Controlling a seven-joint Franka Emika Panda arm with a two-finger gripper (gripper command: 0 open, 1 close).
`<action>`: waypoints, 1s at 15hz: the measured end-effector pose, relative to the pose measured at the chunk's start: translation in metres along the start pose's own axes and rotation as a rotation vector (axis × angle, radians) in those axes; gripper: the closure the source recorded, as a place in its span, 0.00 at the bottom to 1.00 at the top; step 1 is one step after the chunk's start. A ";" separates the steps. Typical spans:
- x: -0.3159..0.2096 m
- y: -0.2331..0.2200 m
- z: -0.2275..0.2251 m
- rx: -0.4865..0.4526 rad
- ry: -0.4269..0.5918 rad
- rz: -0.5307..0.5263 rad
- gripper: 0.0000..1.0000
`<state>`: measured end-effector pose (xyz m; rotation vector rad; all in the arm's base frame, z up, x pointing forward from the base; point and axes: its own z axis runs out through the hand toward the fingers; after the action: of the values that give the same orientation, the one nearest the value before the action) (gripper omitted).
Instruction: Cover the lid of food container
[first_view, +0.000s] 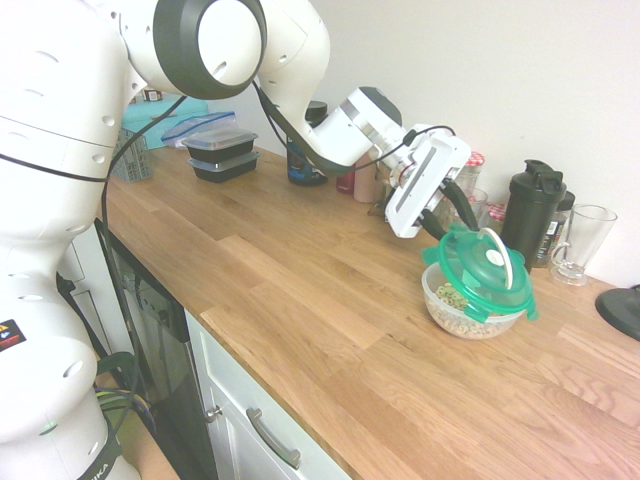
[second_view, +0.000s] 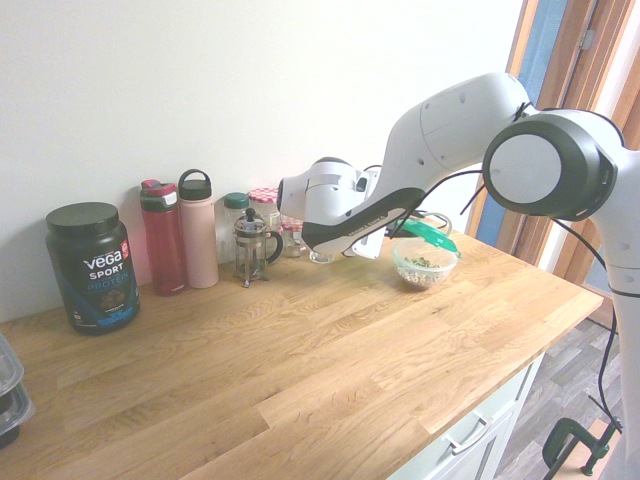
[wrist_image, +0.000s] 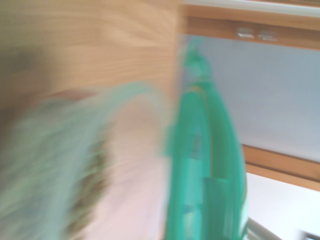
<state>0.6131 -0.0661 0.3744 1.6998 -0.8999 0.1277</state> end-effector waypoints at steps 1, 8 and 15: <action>0.000 0.007 -0.007 0.042 -0.037 -0.028 0.00; 0.011 0.069 -0.061 0.363 -0.346 -0.218 0.00; 0.039 0.098 -0.040 0.705 -0.648 -0.381 0.00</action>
<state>0.5946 -0.0557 0.4851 2.6227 -1.0385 -0.4378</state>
